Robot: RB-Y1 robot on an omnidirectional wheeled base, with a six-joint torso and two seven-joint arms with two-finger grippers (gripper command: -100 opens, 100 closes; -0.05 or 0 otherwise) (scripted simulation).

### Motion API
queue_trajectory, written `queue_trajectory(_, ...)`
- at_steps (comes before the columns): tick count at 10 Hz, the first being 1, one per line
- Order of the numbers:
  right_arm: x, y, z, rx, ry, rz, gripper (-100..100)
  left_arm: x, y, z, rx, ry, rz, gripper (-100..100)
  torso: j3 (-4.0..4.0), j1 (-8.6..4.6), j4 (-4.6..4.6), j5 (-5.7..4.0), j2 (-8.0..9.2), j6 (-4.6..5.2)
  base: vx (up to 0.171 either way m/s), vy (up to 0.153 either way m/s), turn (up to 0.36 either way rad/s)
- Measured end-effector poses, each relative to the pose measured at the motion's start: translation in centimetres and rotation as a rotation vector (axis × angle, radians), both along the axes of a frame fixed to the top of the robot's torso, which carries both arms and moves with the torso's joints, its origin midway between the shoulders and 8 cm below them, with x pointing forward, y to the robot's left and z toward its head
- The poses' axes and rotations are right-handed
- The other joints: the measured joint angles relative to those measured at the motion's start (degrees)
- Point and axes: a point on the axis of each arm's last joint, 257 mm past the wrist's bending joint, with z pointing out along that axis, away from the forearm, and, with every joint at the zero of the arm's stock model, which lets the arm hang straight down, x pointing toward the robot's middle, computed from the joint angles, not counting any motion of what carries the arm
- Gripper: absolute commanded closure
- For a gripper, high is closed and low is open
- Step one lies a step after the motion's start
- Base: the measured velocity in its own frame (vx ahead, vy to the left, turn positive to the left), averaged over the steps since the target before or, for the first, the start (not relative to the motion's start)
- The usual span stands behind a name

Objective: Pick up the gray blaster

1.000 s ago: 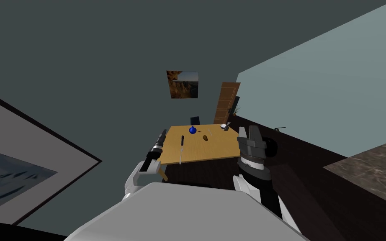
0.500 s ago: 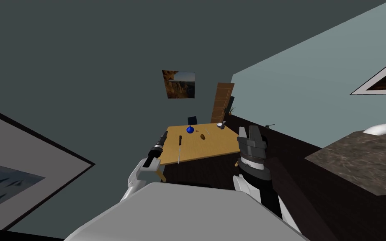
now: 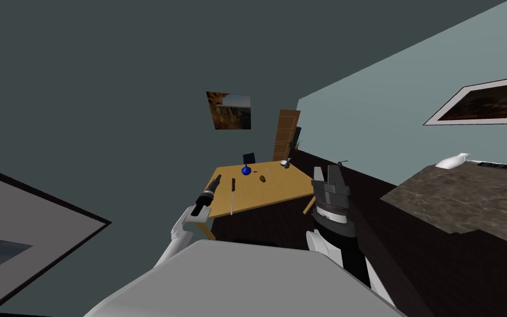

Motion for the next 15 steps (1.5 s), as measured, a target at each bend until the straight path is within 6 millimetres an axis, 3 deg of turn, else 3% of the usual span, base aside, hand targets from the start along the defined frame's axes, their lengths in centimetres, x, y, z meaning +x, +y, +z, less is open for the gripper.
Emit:
queue_trajectory(4,0.0,0.0,0.0,0.000,0.000,0.000,0,1.5,1.4,-3.4,0.076,0.101,0.024,-100,-0.02,-0.05,-0.01,-0.01,-0.02,0.01,-0.016,-0.019,-0.135)
queue_trajectory(15,0.0,0.0,0.0,0.000,0.000,0.000,0,2.3,4.5,-10.8,0.204,0.312,0.063,-100,-0.04,0.03,-0.02,0.00,-0.07,-0.03,-0.003,-0.011,-0.090)
